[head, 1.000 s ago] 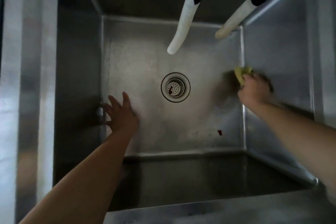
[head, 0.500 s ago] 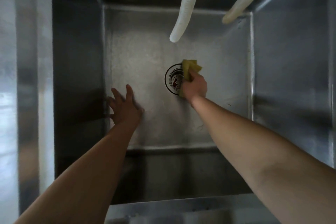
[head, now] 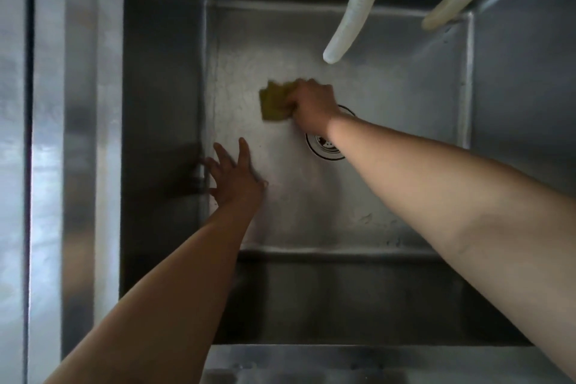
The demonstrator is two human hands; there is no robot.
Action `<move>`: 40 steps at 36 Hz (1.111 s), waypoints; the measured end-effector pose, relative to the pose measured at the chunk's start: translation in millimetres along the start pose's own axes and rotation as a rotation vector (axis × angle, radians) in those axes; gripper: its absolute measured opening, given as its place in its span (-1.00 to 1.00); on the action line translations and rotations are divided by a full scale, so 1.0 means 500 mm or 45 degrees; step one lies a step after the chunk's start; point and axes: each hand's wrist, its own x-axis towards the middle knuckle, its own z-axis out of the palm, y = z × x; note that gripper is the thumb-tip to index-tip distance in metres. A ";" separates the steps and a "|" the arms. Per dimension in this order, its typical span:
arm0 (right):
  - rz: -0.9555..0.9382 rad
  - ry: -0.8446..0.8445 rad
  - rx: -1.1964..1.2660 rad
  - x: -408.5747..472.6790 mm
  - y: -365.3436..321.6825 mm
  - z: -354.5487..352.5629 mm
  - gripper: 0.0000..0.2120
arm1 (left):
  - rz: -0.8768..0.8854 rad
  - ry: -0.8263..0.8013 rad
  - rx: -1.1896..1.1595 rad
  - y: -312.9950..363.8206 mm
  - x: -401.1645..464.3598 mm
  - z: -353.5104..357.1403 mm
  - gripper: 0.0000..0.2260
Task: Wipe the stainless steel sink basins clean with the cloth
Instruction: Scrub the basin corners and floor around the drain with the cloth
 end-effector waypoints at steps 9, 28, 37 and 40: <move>-0.543 -0.351 -0.391 -0.084 0.003 0.073 -0.80 | 0.006 0.016 -0.013 -0.004 0.003 0.004 -0.13; 0.243 0.200 -0.458 -0.222 0.280 -0.084 -0.66 | 0.015 0.037 -0.006 0.001 -0.001 0.004 -0.12; 1.258 -0.285 0.083 -0.472 0.369 0.056 -0.51 | 0.018 0.015 -0.008 0.002 -0.004 -0.001 -0.12; 1.404 -0.360 0.270 -0.496 0.342 0.107 -0.48 | 0.018 0.016 -0.010 0.005 -0.008 -0.003 -0.12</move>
